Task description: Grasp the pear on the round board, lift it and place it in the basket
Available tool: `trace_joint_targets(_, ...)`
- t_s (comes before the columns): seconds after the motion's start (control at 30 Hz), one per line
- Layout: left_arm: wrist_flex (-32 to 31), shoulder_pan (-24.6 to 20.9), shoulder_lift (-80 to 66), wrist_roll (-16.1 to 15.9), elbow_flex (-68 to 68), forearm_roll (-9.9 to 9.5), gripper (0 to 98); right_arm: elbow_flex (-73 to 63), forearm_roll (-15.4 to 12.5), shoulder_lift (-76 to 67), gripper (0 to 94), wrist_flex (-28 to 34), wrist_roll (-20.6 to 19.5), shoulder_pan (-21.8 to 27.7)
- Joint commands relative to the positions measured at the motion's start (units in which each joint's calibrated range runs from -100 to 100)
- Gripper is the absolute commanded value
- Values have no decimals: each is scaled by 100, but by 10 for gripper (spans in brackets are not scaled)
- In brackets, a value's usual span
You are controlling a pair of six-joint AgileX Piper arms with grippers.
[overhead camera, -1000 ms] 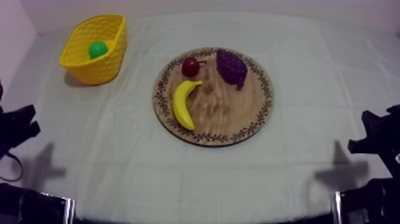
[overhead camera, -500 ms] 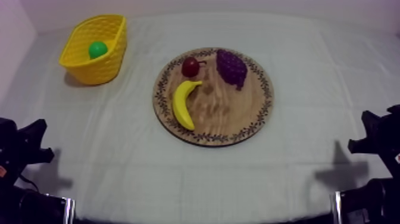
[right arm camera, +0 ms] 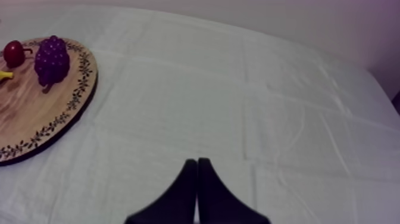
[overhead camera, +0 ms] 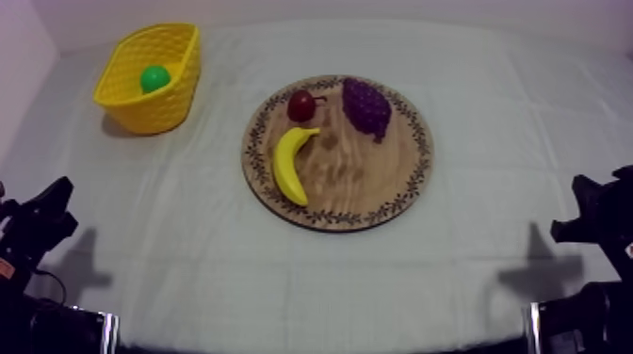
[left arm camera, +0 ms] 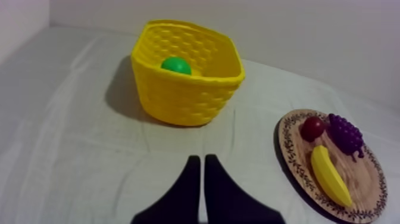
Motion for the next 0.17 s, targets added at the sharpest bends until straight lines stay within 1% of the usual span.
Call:
trace_joint_targets(0.0,-6,2,4,1,5,0,1,3,-1,1,3,1,5,0)
trace_joint_targets(0.13,-9,2,4,2,6,-1,1,3,-1,1,3,1,5,0)
